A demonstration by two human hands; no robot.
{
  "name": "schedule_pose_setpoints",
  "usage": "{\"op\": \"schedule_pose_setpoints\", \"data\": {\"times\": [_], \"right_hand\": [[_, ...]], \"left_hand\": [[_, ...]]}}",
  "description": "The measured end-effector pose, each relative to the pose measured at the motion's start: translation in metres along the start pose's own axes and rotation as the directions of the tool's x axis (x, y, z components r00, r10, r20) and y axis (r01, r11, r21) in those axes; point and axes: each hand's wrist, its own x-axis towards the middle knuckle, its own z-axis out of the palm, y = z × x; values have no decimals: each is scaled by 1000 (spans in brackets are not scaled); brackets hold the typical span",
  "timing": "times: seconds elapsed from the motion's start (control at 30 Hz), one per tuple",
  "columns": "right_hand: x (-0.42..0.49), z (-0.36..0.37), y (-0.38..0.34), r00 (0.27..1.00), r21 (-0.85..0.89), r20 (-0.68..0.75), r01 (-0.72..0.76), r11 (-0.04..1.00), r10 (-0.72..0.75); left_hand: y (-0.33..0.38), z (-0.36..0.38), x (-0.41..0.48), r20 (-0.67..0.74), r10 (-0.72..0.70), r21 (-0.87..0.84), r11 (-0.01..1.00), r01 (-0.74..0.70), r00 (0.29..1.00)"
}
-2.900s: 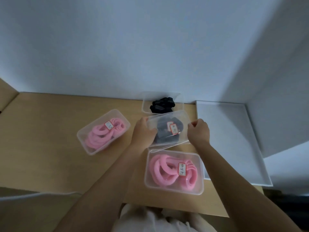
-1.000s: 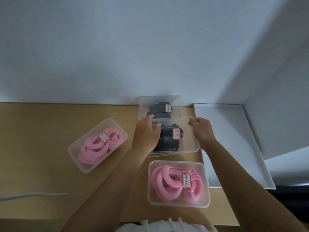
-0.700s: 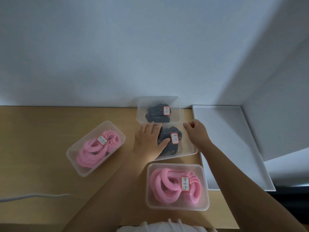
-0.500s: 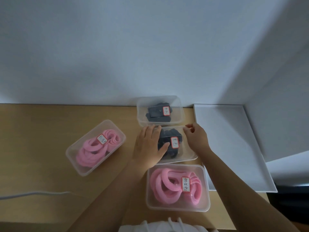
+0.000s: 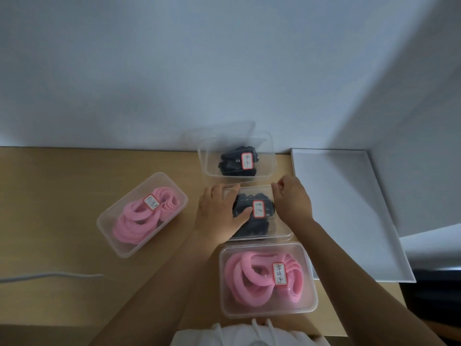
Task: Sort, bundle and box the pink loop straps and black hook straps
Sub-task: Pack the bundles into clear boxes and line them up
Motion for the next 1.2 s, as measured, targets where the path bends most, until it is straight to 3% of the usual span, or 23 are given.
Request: {"op": "schedule_pose_setpoints", "data": {"times": [0.17,0.33,0.57,0.73,0.93,1.2], "right_hand": [[2,2,2,993,-46,66,98,994,-95],[-7,8,11,994,15,8,111,994,-111],[-11,10,17,990,17,3,140,990,-140],[-22,13,21,971,-83,-71,221,972,-227],[-19,12,19,977,-110,-30,207,972,-212],[-14,7,10,972,-319,32,231,919,-233]], "left_hand": [[12,-7,-3,77,-9,33,999,6,997],[16,-7,-8,221,22,101,994,-45,975],[16,-3,-13,210,26,125,991,-54,977],[21,0,-23,176,-4,67,998,-8,984],[16,3,-19,130,28,70,997,-37,991],[15,-1,-9,167,45,88,994,-61,985]]}}
